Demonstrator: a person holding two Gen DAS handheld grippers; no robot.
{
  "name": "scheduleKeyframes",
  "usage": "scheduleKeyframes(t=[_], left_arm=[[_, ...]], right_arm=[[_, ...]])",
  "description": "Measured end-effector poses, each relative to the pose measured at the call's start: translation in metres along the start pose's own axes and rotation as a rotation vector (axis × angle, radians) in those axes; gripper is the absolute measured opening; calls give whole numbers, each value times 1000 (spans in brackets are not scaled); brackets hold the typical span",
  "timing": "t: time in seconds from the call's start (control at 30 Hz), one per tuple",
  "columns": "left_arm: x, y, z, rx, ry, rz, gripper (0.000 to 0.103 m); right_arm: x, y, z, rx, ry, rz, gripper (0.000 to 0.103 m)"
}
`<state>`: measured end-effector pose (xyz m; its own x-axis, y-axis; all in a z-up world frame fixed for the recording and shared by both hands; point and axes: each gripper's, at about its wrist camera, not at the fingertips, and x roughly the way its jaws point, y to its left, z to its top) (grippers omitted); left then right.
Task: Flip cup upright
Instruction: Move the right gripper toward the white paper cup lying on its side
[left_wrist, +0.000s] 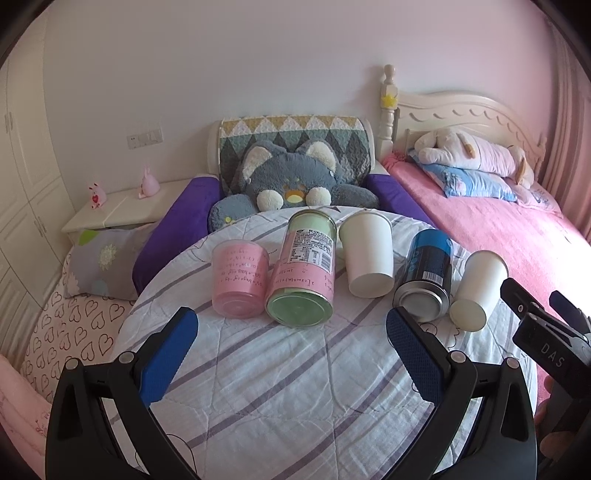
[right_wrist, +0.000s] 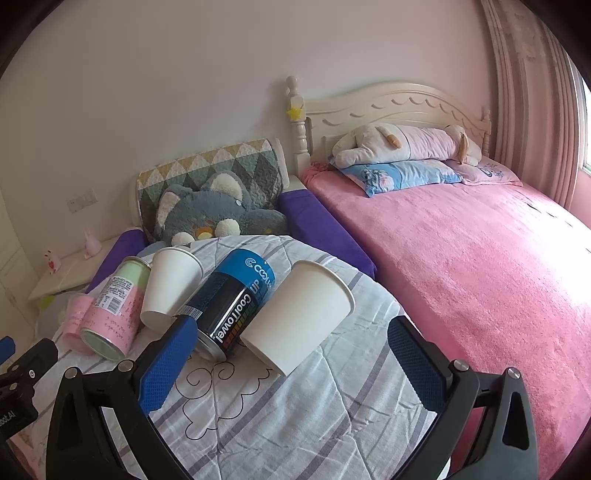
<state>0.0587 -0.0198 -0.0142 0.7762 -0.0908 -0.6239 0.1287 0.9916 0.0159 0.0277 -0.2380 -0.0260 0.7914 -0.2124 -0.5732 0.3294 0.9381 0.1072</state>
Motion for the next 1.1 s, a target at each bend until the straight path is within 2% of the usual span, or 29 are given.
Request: scheduleKeyframes(t=[0.23, 0.5, 0.63, 0.77, 0.97, 1.1], left_arm=[[-13, -1, 3, -23, -47, -19, 103], [-35, 7, -3, -57, -109, 47, 103], [-48, 17, -10, -92, -126, 84, 103], [-61, 27, -18, -135, -135, 110, 103], [-84, 29, -29, -131, -180, 176, 103], [-98, 27, -35, -126, -217, 177, 103]], right_arm=[[-7, -1, -1, -7, -18, 14, 103], [-32, 5, -5, -62, -153, 64, 103], [-42, 11, -6, -91, -205, 119, 103], [-51, 20, -12, -130, -241, 150, 103], [-63, 24, -19, -152, -268, 215, 103], [-76, 23, -25, -168, -308, 251, 103]])
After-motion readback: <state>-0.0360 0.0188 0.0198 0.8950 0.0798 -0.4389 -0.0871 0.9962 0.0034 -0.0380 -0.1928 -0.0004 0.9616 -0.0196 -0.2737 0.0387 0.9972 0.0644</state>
